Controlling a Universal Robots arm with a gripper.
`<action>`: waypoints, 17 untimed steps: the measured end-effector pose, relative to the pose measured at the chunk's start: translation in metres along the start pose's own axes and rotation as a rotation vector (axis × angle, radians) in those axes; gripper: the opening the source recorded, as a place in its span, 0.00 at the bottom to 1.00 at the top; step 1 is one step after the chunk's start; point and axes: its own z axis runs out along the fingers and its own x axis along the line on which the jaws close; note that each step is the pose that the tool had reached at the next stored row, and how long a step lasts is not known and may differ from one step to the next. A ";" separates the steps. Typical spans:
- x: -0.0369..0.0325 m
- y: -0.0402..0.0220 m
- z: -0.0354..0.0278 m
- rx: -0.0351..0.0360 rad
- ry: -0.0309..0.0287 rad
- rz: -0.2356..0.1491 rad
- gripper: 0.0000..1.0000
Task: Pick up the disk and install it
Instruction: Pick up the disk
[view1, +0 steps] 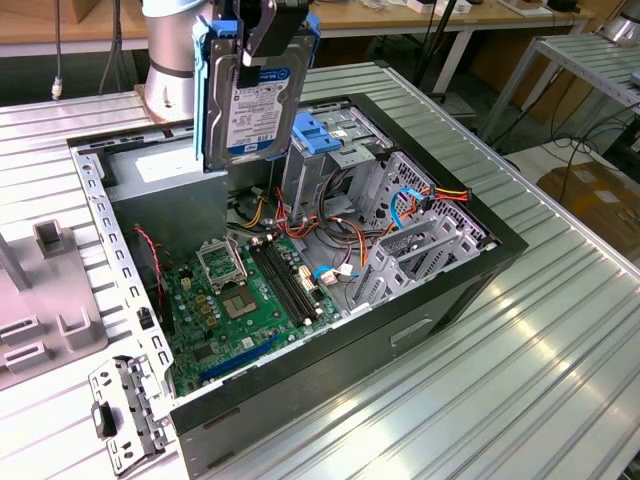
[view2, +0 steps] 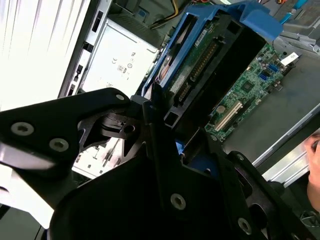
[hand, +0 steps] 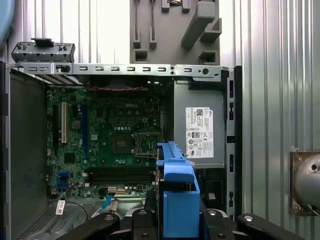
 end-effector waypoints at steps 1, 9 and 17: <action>0.0004 -0.0004 0.0000 0.0000 -0.0001 0.000 0.37; 0.0036 -0.0037 0.0001 0.0000 -0.0001 0.000 0.37; 0.0088 -0.0088 0.0001 0.0000 0.0000 0.000 0.37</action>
